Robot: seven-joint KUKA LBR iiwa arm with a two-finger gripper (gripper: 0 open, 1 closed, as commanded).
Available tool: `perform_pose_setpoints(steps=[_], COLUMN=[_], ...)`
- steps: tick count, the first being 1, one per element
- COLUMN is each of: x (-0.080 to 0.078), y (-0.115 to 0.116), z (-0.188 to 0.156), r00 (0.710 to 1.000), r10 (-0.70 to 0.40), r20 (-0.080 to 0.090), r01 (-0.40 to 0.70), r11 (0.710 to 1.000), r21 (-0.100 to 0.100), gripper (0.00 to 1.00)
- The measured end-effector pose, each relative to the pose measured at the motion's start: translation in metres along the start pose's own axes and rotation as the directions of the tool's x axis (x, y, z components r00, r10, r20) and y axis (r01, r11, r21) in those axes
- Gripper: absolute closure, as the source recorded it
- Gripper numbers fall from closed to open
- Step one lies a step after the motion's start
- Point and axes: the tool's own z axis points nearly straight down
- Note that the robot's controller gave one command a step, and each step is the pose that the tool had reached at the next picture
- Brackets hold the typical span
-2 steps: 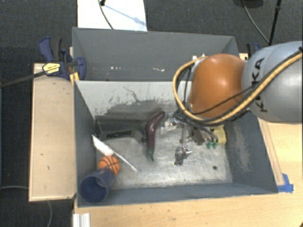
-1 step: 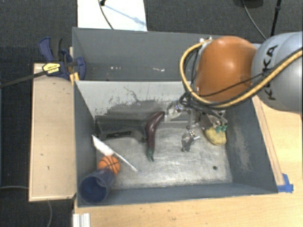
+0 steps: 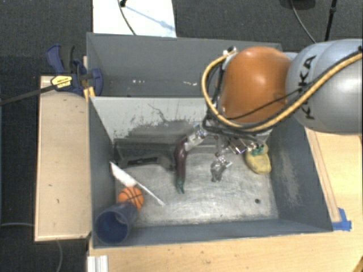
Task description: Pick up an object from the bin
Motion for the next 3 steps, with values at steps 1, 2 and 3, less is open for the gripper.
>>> perform_pose_setpoints(steps=[1, 2, 3], x=[-0.016, -0.01, -0.01], y=[0.009, 0.011, 0.011], z=[0.032, 0.108, 0.108], r00=[0.992, 0.997, 0.997], r10=[0.124, -0.078, -0.075], r20=[-0.002, 0.013, 0.013], r01=[-0.124, 0.078, 0.075], r11=[0.992, 0.997, 0.997], r21=[-0.002, 0.002, 0.002], gripper=[0.0, 1.0, 1.0])
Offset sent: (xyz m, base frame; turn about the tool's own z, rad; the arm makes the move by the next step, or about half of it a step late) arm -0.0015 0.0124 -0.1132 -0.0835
